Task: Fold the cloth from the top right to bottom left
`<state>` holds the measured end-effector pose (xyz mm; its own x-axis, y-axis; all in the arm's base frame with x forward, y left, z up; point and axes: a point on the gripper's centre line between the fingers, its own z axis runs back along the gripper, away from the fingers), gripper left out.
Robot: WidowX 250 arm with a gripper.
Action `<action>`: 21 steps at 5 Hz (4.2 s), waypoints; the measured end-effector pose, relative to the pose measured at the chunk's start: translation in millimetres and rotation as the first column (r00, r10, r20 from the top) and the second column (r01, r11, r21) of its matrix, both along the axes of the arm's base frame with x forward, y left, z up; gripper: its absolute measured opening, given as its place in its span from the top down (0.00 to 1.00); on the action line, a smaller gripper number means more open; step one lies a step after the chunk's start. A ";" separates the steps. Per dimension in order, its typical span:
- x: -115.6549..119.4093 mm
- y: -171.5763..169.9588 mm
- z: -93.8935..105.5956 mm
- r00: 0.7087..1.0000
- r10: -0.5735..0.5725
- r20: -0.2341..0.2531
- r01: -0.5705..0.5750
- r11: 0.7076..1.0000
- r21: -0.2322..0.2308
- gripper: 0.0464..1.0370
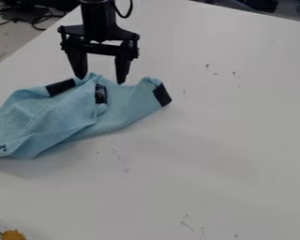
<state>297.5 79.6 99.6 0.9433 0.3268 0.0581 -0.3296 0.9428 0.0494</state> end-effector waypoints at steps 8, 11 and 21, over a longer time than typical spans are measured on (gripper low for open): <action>104.1 -89.1 -31.1 0.961 -0.251 0.112 0.248 0.968 0.039 0.04; 91.3 -80.6 -70.3 0.971 -0.221 0.092 0.225 0.974 -0.032 0.04; 68.1 -36.7 -78.3 0.979 -0.194 0.056 0.195 0.981 -0.020 0.89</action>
